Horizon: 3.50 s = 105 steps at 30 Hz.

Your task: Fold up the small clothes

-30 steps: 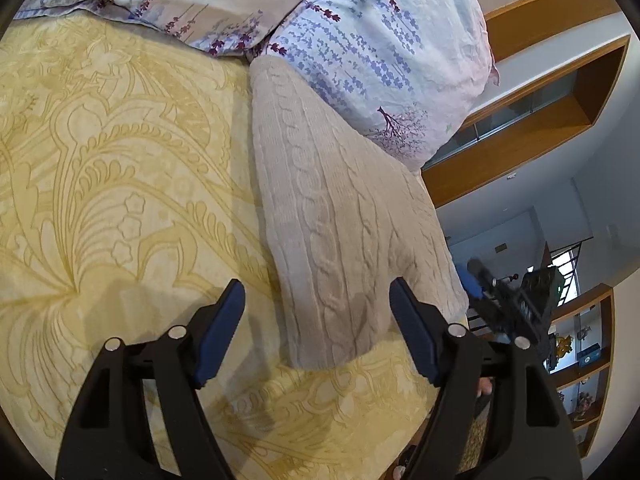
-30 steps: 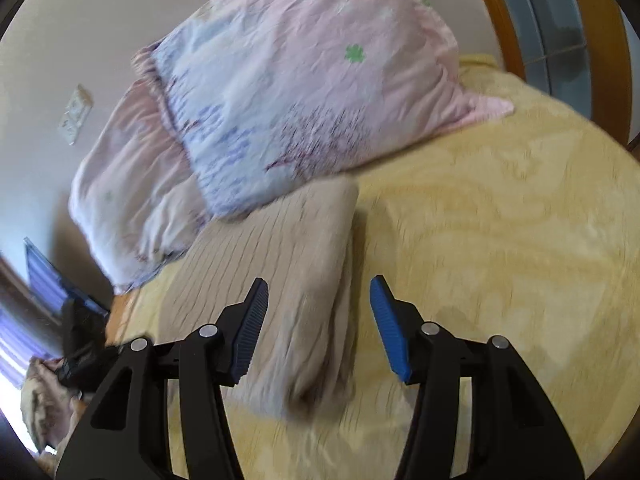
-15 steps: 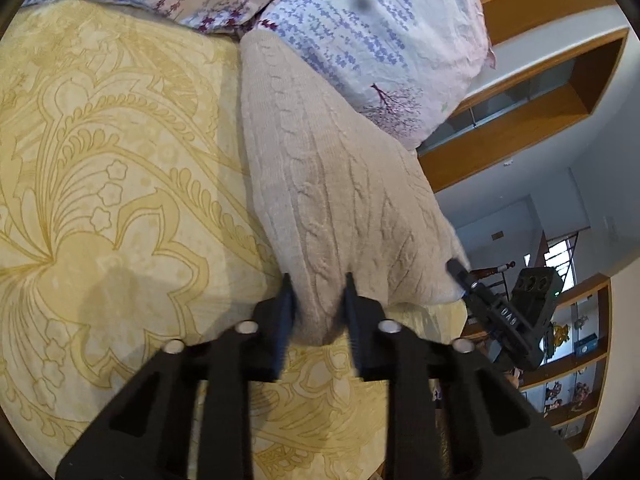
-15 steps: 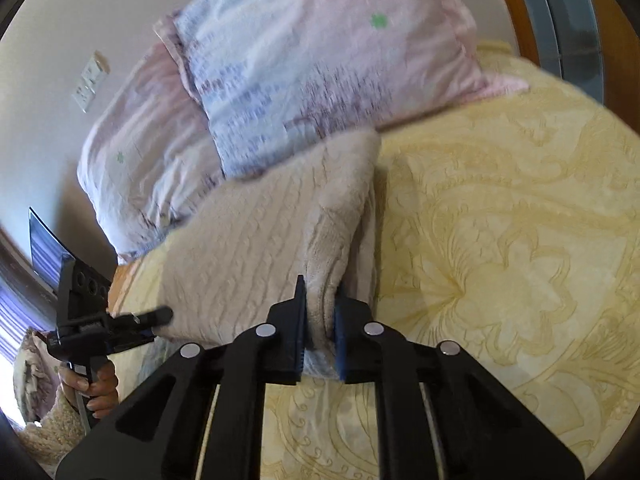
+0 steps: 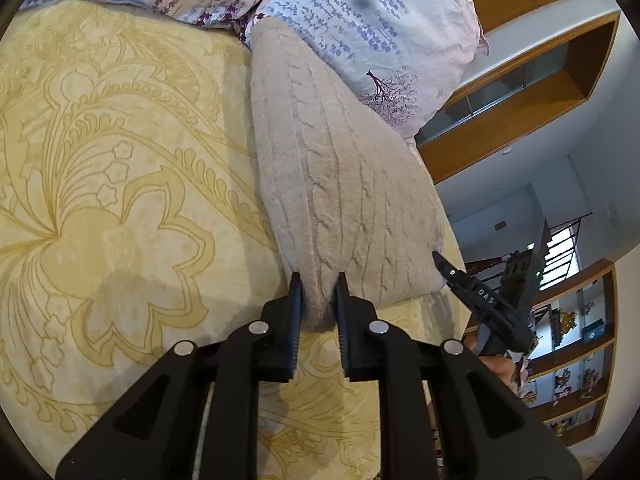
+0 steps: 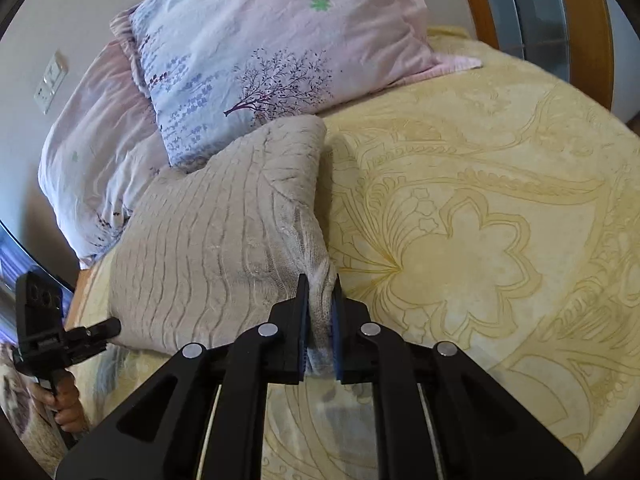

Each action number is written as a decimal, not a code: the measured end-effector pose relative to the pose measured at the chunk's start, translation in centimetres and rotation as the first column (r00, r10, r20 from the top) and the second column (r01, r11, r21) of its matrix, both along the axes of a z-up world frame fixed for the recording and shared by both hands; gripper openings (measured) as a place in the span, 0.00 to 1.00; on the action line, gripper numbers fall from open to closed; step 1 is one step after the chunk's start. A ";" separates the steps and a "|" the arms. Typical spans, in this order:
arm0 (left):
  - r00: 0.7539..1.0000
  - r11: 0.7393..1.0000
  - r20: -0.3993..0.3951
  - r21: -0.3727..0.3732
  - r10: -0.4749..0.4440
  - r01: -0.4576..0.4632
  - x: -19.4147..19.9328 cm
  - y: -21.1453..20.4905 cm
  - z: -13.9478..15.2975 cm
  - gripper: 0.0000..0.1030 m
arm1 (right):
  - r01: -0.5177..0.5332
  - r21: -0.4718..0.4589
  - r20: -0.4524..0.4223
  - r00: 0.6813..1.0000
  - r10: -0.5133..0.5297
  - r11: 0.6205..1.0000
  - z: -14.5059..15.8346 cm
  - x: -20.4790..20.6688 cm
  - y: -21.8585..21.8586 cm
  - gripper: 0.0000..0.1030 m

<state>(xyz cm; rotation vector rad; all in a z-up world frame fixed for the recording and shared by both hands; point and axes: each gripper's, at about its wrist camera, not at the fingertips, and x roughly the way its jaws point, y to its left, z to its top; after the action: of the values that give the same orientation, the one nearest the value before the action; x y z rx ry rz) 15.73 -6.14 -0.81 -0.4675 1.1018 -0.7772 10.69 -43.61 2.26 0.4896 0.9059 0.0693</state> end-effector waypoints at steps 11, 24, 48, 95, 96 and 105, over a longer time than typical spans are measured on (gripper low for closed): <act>0.989 0.993 0.126 0.084 0.075 -0.086 3.2 0.5 5.0 0.78 | 0.034 0.203 0.045 0.998 -0.044 0.979 3.1 3.2 -2.8 0.64; 0.994 0.980 0.068 0.171 0.091 -0.101 7.5 -2.9 2.6 0.80 | -0.019 0.091 0.069 0.998 0.013 0.996 2.7 8.1 -0.1 0.10; 0.975 0.947 0.215 0.295 0.063 -0.126 6.6 -4.9 3.2 0.83 | -0.031 -0.161 0.094 0.994 0.047 0.986 3.8 7.3 2.9 0.32; 0.991 0.989 -0.103 -0.116 0.080 -0.092 10.0 -3.1 -0.3 0.40 | -0.097 0.522 -0.088 0.982 0.166 0.847 -2.7 9.9 -0.7 0.35; 0.992 0.989 -0.097 -0.121 0.078 -0.089 9.8 -3.0 -0.1 0.38 | -0.103 0.534 -0.072 0.983 0.166 0.839 -2.3 9.6 -0.6 0.34; 0.997 0.990 -0.001 -0.118 0.075 -0.075 7.3 2.3 3.4 0.36 | -0.245 0.475 0.004 0.961 0.277 0.845 1.7 8.9 5.7 0.29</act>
<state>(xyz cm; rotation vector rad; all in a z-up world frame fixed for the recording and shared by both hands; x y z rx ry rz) 23.04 -3.80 2.56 -0.6043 1.0328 -0.7794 19.59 -37.91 3.95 0.8229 1.0181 0.5391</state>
